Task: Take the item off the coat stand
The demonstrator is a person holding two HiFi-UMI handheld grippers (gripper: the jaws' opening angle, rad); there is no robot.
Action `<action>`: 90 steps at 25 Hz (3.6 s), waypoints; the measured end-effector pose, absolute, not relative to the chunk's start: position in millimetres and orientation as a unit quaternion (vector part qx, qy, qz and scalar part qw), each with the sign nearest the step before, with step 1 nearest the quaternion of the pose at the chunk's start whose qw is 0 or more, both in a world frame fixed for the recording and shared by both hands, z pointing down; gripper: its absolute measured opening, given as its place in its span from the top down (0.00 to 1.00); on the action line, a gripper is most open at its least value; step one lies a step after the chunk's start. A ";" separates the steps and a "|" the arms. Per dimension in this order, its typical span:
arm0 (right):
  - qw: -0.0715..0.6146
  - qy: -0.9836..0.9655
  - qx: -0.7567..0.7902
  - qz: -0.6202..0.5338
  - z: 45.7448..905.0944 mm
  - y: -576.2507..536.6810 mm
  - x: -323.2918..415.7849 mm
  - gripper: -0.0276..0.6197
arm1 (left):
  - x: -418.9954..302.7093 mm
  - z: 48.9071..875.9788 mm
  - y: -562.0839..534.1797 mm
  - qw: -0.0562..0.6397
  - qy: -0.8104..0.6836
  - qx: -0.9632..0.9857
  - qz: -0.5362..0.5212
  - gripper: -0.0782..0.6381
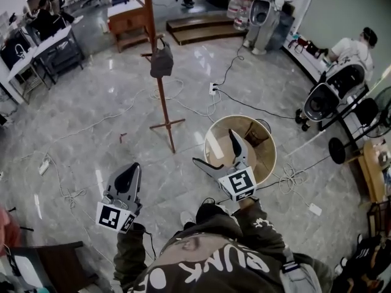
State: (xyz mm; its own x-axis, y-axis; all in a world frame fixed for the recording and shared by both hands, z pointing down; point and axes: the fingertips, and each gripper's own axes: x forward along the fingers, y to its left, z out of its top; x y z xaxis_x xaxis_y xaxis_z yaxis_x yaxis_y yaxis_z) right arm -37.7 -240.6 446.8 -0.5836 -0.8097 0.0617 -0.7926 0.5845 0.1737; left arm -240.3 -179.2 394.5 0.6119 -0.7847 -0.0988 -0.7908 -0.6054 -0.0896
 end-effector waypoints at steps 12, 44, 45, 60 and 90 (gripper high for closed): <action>0.079 -0.883 0.458 -0.063 455.4 -319.2 -56.5 0.04 | -259.8 407.4 -247.4 0.049 0.436 -0.898 0.029 0.89; 0.120 -0.924 0.364 0.007 533.6 -745.8 -150.7 0.08 | -273.9 410.0 -583.1 0.030 0.483 -0.875 -0.025 0.89; 0.123 -0.923 0.364 0.008 536.7 -752.0 -153.1 0.10 | -273.8 410.8 -586.7 0.029 0.485 -0.874 -0.026 0.89; 0.152 -0.909 0.386 -0.022 544.5 -776.7 -165.1 0.88 | -289.3 417.6 -592.8 0.021 0.506 -0.862 -0.034 0.89; 0.055 -0.896 0.426 -0.115 419.4 -644.4 -114.6 0.91 | -286.8 400.1 -485.0 0.054 0.494 -0.868 -0.015 0.89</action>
State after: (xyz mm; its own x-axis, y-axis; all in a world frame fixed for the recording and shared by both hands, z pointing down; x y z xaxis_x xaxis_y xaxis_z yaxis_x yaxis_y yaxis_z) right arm -114.6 -644.4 419.4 -0.6304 -0.7763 0.0012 -0.7509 0.6102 0.2526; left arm -286.8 -485.0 400.1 0.5116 -0.8588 -0.0281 -0.8556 -0.5062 -0.1081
